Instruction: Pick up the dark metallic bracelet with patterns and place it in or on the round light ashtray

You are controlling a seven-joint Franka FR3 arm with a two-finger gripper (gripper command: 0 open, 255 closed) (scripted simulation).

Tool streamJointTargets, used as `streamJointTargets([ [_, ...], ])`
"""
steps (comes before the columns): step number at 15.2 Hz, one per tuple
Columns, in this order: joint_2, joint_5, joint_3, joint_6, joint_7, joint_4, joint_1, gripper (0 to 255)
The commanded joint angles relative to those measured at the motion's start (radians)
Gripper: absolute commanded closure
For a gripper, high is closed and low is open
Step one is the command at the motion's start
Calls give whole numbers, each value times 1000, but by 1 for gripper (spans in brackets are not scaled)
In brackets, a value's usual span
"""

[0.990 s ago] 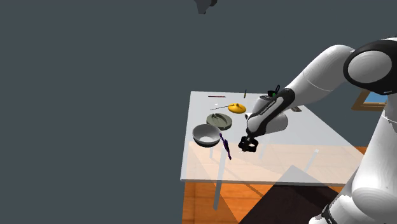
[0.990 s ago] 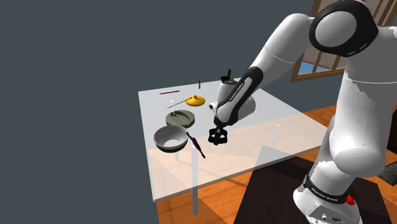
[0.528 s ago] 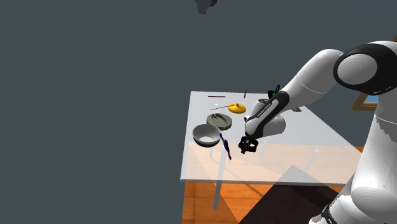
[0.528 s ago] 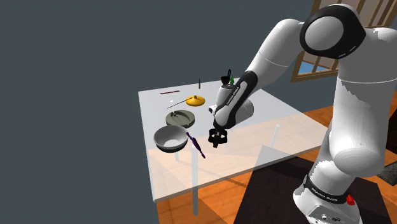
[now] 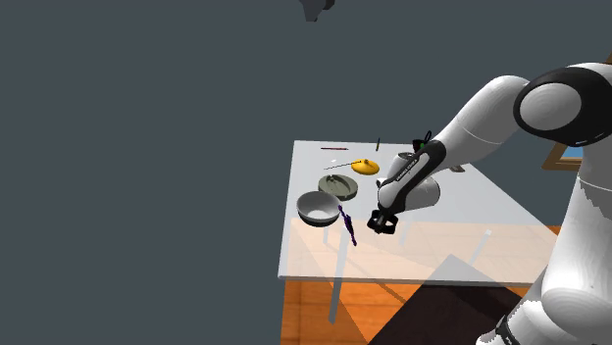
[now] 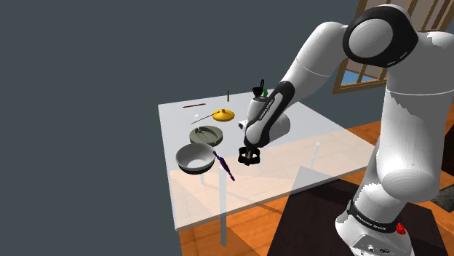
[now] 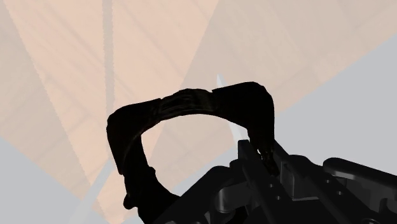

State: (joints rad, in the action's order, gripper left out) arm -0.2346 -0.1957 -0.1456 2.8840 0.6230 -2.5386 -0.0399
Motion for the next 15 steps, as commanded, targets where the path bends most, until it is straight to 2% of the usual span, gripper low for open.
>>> streamJointTargets([
  [1,0,0,0,0,0,0,0,255],
  [5,0,0,0,0,0,0,0,255],
  [15,149,103,-52,-136,-79,-9,32,255],
])
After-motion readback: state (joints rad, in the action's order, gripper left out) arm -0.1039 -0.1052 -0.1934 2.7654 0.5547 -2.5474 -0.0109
